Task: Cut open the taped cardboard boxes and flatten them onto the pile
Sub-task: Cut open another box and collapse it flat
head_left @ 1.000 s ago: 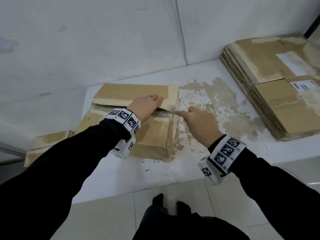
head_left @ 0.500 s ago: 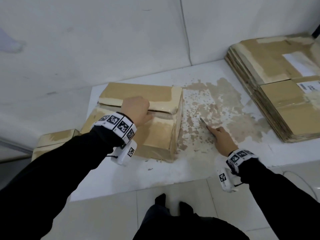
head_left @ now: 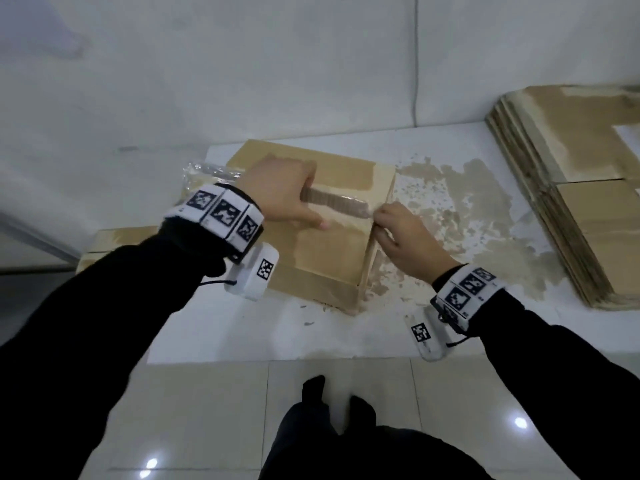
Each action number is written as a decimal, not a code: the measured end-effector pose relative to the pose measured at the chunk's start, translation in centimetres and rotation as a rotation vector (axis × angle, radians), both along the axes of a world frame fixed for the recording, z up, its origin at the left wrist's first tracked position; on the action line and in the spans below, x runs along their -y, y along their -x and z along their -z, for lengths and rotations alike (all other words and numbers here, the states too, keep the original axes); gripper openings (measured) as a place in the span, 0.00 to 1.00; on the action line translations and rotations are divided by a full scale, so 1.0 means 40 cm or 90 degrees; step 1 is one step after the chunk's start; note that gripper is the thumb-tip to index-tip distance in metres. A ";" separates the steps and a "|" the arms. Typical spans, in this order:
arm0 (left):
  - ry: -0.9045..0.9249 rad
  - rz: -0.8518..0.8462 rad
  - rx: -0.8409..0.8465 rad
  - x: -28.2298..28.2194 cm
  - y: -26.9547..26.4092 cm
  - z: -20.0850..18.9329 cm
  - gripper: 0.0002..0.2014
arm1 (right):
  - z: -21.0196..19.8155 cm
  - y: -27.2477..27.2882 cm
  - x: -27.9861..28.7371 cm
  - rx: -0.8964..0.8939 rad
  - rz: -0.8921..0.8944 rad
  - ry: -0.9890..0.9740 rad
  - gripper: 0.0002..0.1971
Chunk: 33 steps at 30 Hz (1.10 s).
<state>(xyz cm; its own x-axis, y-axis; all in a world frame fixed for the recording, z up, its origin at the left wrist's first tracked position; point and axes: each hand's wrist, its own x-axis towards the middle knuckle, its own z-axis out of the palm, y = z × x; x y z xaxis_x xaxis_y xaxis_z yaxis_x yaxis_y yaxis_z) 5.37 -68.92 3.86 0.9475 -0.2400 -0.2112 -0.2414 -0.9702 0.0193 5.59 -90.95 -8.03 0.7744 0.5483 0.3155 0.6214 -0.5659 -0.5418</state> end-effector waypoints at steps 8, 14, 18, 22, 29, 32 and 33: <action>0.088 -0.018 -0.180 -0.100 0.224 0.031 0.25 | -0.060 -0.107 -0.020 0.161 0.011 0.135 0.23; -0.058 -0.006 -0.092 -0.087 0.216 0.189 0.32 | -0.126 -0.365 -0.100 -0.200 0.110 0.300 0.27; -0.053 -0.031 0.017 -0.069 0.199 0.247 0.24 | -0.068 -0.354 -0.139 -0.310 0.222 0.377 0.30; -0.070 -0.038 0.047 -0.070 0.191 0.264 0.23 | -0.102 -0.231 -0.257 -0.152 0.049 0.495 0.28; -0.062 0.004 0.041 -0.088 0.191 0.260 0.26 | -0.270 -0.108 -0.275 0.010 -0.140 0.635 0.25; -0.041 0.031 0.076 -0.101 0.214 0.276 0.29 | -0.367 -0.074 -0.135 -0.020 -0.037 0.616 0.21; -0.053 0.038 0.088 -0.104 0.219 0.273 0.31 | -0.369 -0.049 -0.086 -0.046 0.010 0.638 0.23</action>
<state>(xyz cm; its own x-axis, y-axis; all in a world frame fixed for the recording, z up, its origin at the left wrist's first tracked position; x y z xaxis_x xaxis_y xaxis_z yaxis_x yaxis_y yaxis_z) -3.37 -64.77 -7.07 0.9535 -0.2841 -0.1006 -0.2937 -0.9509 -0.0976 7.54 -87.49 6.73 0.7825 0.5251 -0.3347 0.5949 -0.7892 0.1527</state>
